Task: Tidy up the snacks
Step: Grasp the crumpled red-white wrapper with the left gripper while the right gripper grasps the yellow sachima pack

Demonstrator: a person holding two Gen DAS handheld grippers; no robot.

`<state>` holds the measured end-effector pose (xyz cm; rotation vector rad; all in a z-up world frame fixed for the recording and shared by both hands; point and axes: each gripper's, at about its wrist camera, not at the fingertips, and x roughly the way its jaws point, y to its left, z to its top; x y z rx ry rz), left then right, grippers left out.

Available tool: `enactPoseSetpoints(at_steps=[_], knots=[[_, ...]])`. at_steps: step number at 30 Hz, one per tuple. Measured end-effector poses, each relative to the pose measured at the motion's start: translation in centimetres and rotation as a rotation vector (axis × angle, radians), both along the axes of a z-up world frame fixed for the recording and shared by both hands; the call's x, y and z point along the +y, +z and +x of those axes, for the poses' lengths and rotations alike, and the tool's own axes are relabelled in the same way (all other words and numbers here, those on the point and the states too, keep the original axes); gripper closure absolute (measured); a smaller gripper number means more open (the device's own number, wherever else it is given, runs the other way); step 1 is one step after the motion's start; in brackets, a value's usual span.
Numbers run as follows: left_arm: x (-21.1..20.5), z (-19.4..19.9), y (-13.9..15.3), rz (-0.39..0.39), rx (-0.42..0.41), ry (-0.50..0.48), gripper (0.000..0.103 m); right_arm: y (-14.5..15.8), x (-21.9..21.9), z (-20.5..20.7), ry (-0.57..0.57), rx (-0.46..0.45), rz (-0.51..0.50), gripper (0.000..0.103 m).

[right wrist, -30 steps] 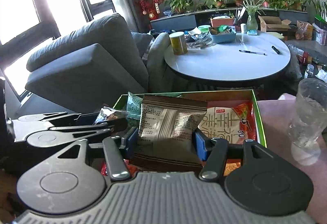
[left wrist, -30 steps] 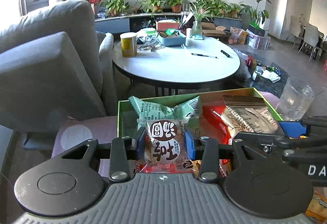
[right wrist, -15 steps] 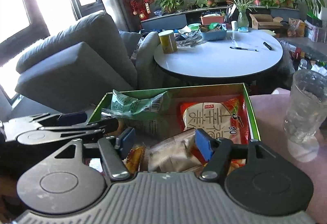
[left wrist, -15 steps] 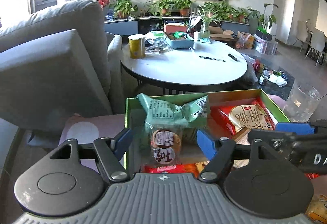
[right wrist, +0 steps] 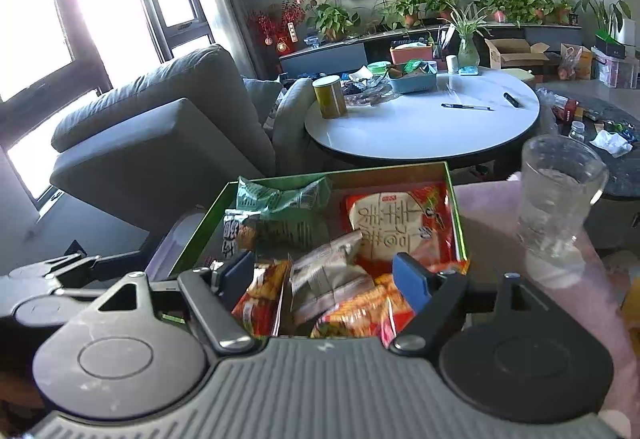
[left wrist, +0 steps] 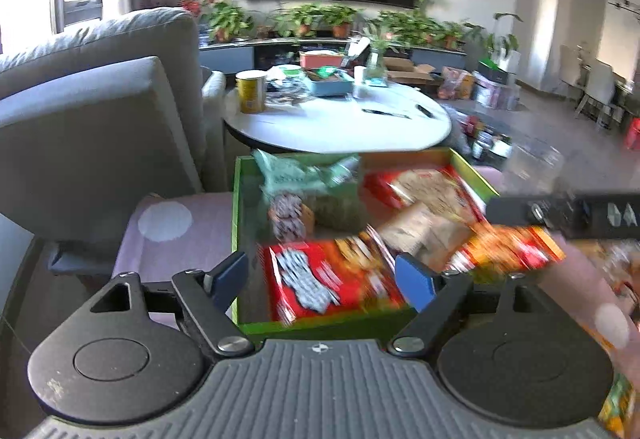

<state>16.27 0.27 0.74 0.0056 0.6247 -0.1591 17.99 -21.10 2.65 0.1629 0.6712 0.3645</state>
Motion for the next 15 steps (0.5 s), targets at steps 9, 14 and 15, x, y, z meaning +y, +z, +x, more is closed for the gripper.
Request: enactPoseSetpoints(at_steps=[9, 14, 15], knots=[[-2.0, -4.9, -3.2, -0.015, 0.081, -0.071, 0.023, -0.4, -2.3, -2.3, -0.021, 0.013, -0.014, 0.029], [-3.6, -6.2, -5.6, 0.01, 0.127, -0.128, 0.022, -2.9, -3.6, -3.4, -0.005, 0.067, -0.1, 0.029], [-4.0, -6.4, -5.9, 0.022, 0.133, -0.146, 0.022, -3.6, -3.9, -3.4, -0.005, 0.087, -0.119, 0.029]])
